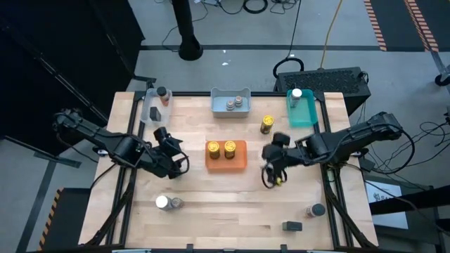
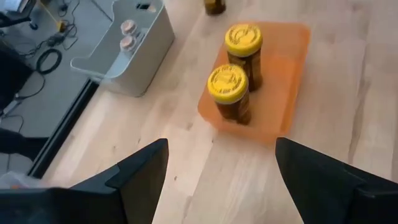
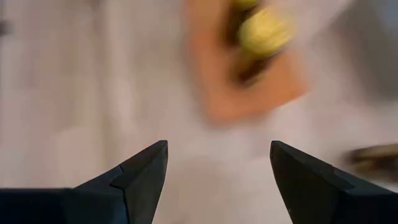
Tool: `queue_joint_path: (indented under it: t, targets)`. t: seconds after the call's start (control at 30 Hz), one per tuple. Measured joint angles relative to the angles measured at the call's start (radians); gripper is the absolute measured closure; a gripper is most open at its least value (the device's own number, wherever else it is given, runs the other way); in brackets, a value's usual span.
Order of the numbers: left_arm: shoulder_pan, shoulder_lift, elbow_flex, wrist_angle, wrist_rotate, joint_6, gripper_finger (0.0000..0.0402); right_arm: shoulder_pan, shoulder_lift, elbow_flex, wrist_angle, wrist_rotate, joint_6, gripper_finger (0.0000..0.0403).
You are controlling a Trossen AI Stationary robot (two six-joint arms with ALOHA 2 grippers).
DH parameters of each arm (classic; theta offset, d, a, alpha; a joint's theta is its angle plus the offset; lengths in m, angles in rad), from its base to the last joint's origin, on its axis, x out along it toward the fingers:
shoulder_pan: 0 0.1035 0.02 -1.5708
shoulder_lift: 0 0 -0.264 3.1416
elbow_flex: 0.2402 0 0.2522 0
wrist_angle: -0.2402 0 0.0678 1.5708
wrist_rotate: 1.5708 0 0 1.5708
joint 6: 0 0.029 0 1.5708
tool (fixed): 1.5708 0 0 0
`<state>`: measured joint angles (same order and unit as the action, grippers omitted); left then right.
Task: Sort spices by type
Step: Put the black seasoning can into the transparent bin
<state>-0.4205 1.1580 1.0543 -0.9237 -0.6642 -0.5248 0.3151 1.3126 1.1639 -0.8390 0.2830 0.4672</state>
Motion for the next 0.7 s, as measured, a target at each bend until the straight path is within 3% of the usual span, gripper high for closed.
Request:
queue_joint_path:
  t: [0.37, 0.5, 0.6, 0.7]
  targets:
    - [0.002, 0.0, 0.0, 0.012, -0.085, 0.014, 0.01, 0.286, 0.061, 0.0, -0.111, -0.316, 0.607, 0.0138]
    - [0.002, 0.0, 0.0, 0.038, -0.115, 0.012, 0.01, 0.406, 0.124, 0.0, -0.132, -0.352, 0.641, 0.0138]
    - [0.002, 0.0, 0.0, 0.058, -0.13, 0.011, 0.01, 0.489, 0.177, 0.0, -0.071, -0.445, 0.647, 0.0138]
    - [0.002, 0.0, 0.0, 0.062, -0.134, 0.011, 0.01, 0.549, 0.216, 0.0, -0.007, -0.444, 0.699, 0.0138]
